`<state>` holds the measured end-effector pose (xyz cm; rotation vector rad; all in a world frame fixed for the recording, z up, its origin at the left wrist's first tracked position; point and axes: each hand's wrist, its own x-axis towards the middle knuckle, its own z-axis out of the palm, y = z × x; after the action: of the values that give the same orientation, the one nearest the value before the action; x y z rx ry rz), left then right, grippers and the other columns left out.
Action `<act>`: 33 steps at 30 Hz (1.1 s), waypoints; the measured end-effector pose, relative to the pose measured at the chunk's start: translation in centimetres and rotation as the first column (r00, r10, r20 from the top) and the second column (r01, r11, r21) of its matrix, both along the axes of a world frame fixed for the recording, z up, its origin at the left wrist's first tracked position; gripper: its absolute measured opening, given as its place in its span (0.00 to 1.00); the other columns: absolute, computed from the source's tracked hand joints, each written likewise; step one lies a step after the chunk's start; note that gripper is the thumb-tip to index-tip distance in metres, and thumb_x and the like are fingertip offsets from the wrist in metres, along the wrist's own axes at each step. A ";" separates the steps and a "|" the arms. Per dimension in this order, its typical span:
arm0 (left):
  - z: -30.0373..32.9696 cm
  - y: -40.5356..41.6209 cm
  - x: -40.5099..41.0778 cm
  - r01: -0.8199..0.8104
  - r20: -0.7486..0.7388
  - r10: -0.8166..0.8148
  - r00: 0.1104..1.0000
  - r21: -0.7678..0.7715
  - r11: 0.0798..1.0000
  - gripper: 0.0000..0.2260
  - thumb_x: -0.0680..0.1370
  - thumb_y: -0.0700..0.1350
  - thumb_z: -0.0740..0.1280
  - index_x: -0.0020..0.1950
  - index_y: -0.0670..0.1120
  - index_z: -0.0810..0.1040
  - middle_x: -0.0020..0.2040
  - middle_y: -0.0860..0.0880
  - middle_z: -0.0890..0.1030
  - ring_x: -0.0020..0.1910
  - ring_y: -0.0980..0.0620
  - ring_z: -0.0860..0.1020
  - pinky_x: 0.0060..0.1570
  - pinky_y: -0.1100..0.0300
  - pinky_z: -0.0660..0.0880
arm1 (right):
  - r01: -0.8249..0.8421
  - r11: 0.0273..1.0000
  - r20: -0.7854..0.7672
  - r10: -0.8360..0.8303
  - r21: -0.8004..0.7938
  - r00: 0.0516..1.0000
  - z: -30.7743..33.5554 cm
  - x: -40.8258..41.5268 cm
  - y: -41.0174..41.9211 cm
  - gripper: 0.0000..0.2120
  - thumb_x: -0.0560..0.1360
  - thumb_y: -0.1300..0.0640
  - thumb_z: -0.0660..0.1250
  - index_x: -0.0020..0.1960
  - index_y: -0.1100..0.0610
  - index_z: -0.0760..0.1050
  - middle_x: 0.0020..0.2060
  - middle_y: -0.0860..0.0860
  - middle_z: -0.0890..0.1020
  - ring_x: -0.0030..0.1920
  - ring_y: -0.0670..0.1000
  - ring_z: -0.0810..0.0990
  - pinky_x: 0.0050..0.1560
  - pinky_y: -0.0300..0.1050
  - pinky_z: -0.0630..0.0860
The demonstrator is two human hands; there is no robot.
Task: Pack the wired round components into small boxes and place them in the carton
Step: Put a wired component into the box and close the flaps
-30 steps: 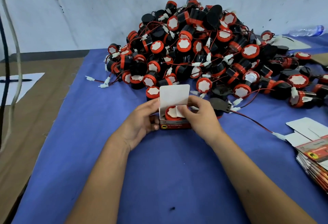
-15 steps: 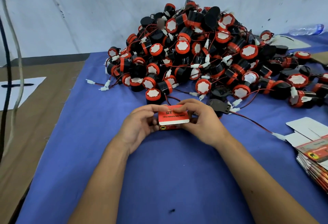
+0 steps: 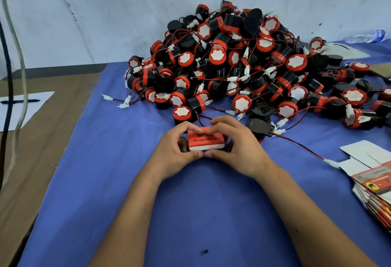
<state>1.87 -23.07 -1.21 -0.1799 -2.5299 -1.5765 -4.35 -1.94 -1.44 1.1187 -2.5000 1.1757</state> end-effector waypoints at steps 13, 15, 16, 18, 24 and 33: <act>0.5 0.6 0.0 -0.014 -0.023 0.016 1.000 0.082 0.997 0.31 0.70 0.38 0.82 0.69 0.53 0.74 0.62 0.53 0.81 0.57 0.50 0.83 0.55 0.50 0.83 | 0.044 0.987 0.234 -0.006 -0.154 0.972 0.7 2.0 -1.9 0.18 0.81 0.60 0.67 0.68 0.45 0.79 0.63 0.42 0.75 0.68 0.46 0.64 0.69 0.32 0.60; 0.4 0.6 -0.1 -0.011 -0.024 0.014 1.000 0.090 0.996 0.31 0.70 0.36 0.82 0.69 0.52 0.74 0.62 0.52 0.81 0.56 0.50 0.84 0.55 0.50 0.83 | 0.043 0.987 0.267 0.000 -0.156 0.964 0.9 2.0 -2.0 0.19 0.81 0.63 0.67 0.68 0.47 0.79 0.64 0.44 0.76 0.68 0.48 0.66 0.71 0.41 0.64; 0.3 0.6 -0.1 -0.011 -0.024 0.013 1.000 0.087 0.996 0.31 0.70 0.35 0.81 0.69 0.51 0.74 0.62 0.51 0.81 0.56 0.50 0.84 0.55 0.49 0.83 | 0.044 0.989 0.267 -0.005 -0.140 0.964 0.9 2.1 -2.0 0.19 0.82 0.62 0.66 0.69 0.47 0.79 0.64 0.44 0.76 0.68 0.48 0.67 0.72 0.44 0.65; 0.2 0.6 -0.2 -0.006 -0.027 0.008 1.000 0.081 0.997 0.30 0.71 0.34 0.80 0.70 0.50 0.75 0.64 0.51 0.80 0.57 0.50 0.83 0.56 0.49 0.83 | 0.041 0.997 0.250 -0.023 -0.066 0.968 1.0 2.1 -1.9 0.19 0.84 0.61 0.64 0.71 0.46 0.77 0.67 0.44 0.73 0.68 0.49 0.65 0.74 0.46 0.62; 0.1 0.2 -0.2 -0.018 0.021 0.013 1.000 0.259 0.966 0.17 0.77 0.42 0.74 0.64 0.50 0.78 0.58 0.51 0.83 0.41 0.40 0.77 0.36 0.57 0.79 | 0.026 0.999 0.213 -0.021 -0.018 0.977 0.8 2.0 -1.4 0.19 0.85 0.61 0.61 0.72 0.46 0.76 0.71 0.44 0.71 0.72 0.47 0.65 0.76 0.50 0.62; 0.0 -0.1 -0.2 -0.199 -0.241 0.195 0.951 0.010 0.980 0.11 0.72 0.42 0.81 0.52 0.51 0.89 0.60 0.56 0.83 0.59 0.57 0.82 0.53 0.57 0.81 | 0.067 0.953 0.373 0.050 -0.294 0.926 0.2 1.3 -0.7 0.14 0.80 0.62 0.70 0.60 0.46 0.85 0.68 0.41 0.79 0.70 0.37 0.73 0.70 0.43 0.74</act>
<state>1.63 -23.21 -1.19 -0.1082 -2.2946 -1.3713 -3.07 -2.63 -1.25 0.8654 -2.4485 1.8502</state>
